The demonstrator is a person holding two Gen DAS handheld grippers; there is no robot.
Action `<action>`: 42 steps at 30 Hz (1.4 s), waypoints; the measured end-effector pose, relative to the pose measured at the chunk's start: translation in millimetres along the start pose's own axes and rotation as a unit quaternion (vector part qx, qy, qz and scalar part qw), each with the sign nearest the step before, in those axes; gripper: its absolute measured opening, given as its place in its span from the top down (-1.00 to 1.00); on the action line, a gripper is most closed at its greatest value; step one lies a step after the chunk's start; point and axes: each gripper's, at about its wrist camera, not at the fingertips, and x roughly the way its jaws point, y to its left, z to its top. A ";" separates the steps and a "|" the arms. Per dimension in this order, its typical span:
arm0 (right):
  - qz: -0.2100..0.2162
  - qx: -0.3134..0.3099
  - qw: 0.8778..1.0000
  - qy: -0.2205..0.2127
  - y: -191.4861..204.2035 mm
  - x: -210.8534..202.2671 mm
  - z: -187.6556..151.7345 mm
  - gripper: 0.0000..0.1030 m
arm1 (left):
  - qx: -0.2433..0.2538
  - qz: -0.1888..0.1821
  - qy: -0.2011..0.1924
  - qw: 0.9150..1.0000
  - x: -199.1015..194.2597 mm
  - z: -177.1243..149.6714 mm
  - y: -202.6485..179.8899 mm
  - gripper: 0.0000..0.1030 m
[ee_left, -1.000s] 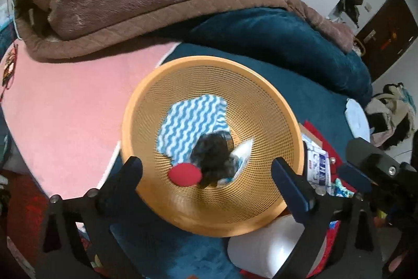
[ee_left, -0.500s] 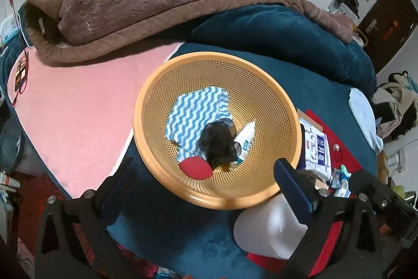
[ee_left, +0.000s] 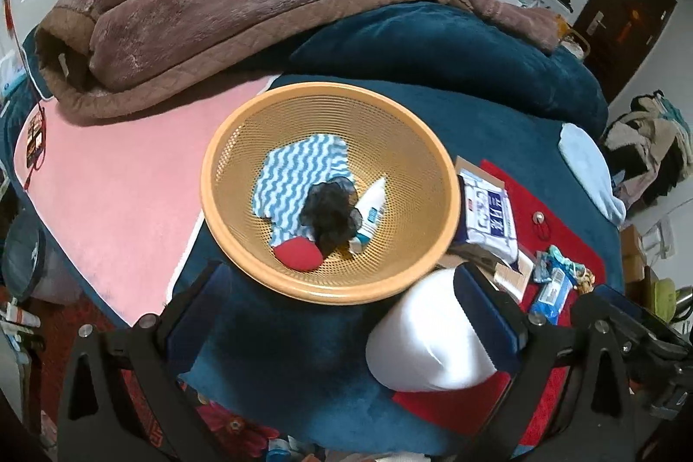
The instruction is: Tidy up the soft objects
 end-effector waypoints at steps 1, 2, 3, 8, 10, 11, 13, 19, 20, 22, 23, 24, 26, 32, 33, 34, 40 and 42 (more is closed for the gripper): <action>-0.001 0.000 1.000 0.000 -1.3 -1.8 -1.6 -1.00 | 0.002 -0.001 0.000 1.000 -2.2 -1.4 -2.8 -0.99; -0.002 0.000 1.000 -0.001 -2.8 -4.2 -3.7 -1.00 | 0.005 -0.002 -0.002 1.000 -4.2 -2.9 -5.9 -0.99; -0.003 0.000 1.000 -0.002 -4.4 -6.4 -5.5 -1.00 | 0.007 -0.002 -0.003 1.000 -6.3 -4.0 -9.0 -0.99; -0.003 0.002 1.000 -0.006 -12.6 -15.5 -13.9 -0.99 | 0.017 -0.004 -0.006 1.000 -15.5 -11.8 -22.5 -0.99; -0.002 0.002 1.000 -0.008 -15.0 -19.0 -16.5 -1.00 | 0.023 -0.004 -0.007 1.000 -18.2 -15.1 -28.5 -0.99; -0.003 0.002 1.000 -0.008 -16.2 -19.9 -17.9 -1.00 | 0.026 -0.004 -0.007 1.000 -19.3 -16.4 -31.2 -0.99; -0.005 0.004 1.000 -0.009 -19.8 -22.5 -21.3 -1.00 | 0.032 -0.003 -0.008 0.999 -21.2 -20.6 -37.6 -0.99; -0.012 0.015 1.000 -0.009 -38.6 -32.5 -35.1 -1.00 | 0.050 -0.005 -0.007 0.999 -27.2 -33.2 -59.3 -0.99; -0.013 0.017 1.000 -0.009 -42.0 -34.1 -37.1 -1.00 | 0.052 -0.005 -0.008 0.999 -28.0 -35.5 -62.5 -0.99; -0.016 0.022 1.000 -0.010 -49.2 -37.7 -41.3 -1.00 | 0.058 -0.005 -0.009 0.998 -29.7 -39.6 -68.9 -0.99; -0.017 0.024 1.000 -0.010 -53.1 -39.9 -43.6 -0.99 | 0.062 -0.004 -0.009 0.998 -30.8 -42.8 -73.5 -0.99; -0.018 0.027 0.999 -0.011 -56.5 -42.0 -46.1 -1.00 | 0.064 -0.003 -0.009 0.998 -31.3 -44.9 -77.2 -0.99; -0.020 0.031 0.999 -0.012 -64.5 -45.9 -51.0 -1.00 | 0.071 -0.004 -0.008 0.997 -33.4 -51.2 -85.9 -0.99; -0.031 0.040 0.999 -0.012 -84.3 -53.0 -64.7 -1.00 | 0.089 -0.006 -0.006 0.996 -34.2 -68.9 -110.3 -0.99; -0.033 0.041 0.999 -0.011 -88.1 -53.8 -67.4 -1.00 | 0.091 -0.007 -0.005 0.996 -34.1 -72.1 -114.2 -0.99; -0.035 0.041 0.998 -0.011 -91.5 -54.4 -69.6 -1.00 | 0.093 -0.006 -0.004 0.996 -33.5 -75.6 -118.4 -0.99; -0.037 0.059 0.998 -0.006 -117.5 -56.0 -85.0 -1.00 | 0.101 -0.002 0.009 0.995 -26.7 -93.1 -136.0 -0.99; -0.037 0.064 0.997 -0.003 -124.8 -55.9 -89.8 -1.00 | 0.104 -0.002 0.015 0.994 -23.2 -98.5 -141.8 -0.99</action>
